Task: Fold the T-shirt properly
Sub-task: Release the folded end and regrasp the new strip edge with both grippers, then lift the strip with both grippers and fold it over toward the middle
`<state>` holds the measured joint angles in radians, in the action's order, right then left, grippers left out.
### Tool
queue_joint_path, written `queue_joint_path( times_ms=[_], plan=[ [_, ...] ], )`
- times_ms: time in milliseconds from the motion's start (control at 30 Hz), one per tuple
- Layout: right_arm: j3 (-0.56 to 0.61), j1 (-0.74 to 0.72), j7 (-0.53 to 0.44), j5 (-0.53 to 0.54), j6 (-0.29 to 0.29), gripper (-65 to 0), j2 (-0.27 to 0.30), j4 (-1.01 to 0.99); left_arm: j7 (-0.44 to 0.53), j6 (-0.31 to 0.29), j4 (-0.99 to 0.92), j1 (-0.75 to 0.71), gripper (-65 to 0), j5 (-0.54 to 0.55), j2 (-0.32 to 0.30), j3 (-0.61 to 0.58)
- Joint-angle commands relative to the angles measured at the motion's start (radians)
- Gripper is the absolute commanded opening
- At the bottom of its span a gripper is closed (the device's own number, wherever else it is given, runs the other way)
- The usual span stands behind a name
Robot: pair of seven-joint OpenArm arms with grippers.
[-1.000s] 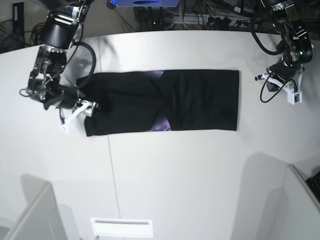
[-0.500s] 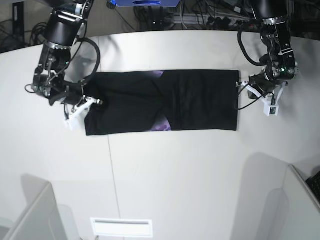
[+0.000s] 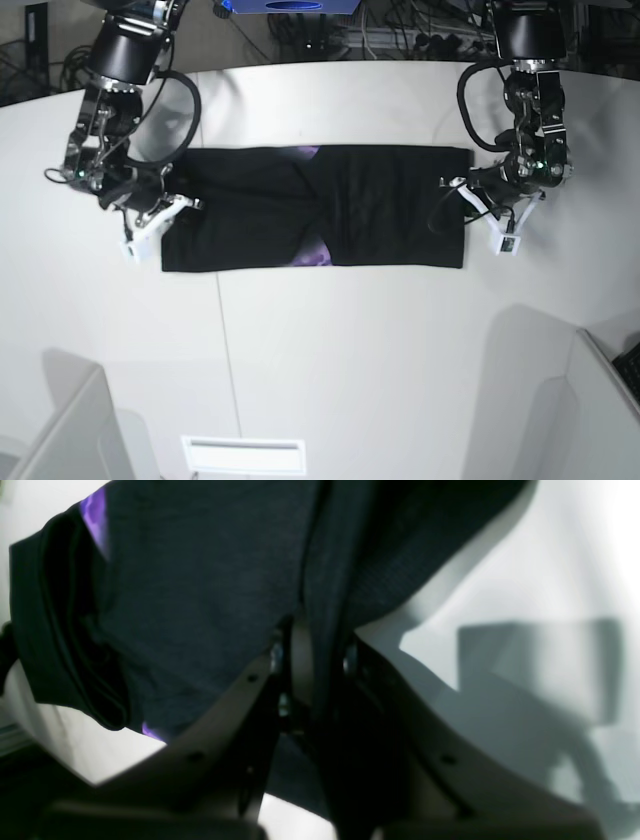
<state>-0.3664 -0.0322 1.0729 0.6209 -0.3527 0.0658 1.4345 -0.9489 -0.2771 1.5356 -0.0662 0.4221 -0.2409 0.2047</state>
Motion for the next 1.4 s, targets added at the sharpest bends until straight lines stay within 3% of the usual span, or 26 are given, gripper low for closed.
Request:
queue_joint_path(
  times_ms=[0,133,267,433,633,833,1067,1367],
  plan=[
    [0.030,-0.022,-0.013,0.024,-0.001,-65.0,0.007,0.039,0.006,-0.001,0.013,0.009,-65.0,0.001,-0.010,0.002],
    [0.108,-0.010,-0.012,0.024,0.063,-65.0,0.004,0.131,0.006,-0.001,0.016,0.019,-65.0,0.001,-0.019,-0.032],
    [0.160,0.007,-0.009,0.026,0.077,-65.0,-0.001,0.228,0.006,-0.001,0.021,0.012,-65.0,0.001,-0.035,-0.029],
    [0.255,0.019,-0.013,0.026,0.182,-65.0,-0.001,0.322,0.006,-0.001,0.016,0.010,-65.0,0.001,-0.107,-0.029],
    [0.313,0.024,-0.015,0.027,0.197,-65.0,-0.031,0.380,0.011,0.002,0.009,0.012,-65.0,-0.015,-0.131,-0.040],
    [0.321,0.024,-0.009,0.027,0.197,-65.0,-0.062,0.417,0.011,0.000,-0.043,0.036,-65.0,-0.157,-0.076,-0.096],
    [0.315,0.039,-0.010,0.026,0.197,-65.0,-0.064,0.463,0.011,0.000,-0.047,0.062,-65.0,-0.173,-0.018,-0.222],
    [0.320,0.050,-0.016,0.026,0.197,-65.0,-0.059,0.484,0.011,0.000,-0.152,0.139,-65.0,-0.173,0.096,-0.224]
  ],
)
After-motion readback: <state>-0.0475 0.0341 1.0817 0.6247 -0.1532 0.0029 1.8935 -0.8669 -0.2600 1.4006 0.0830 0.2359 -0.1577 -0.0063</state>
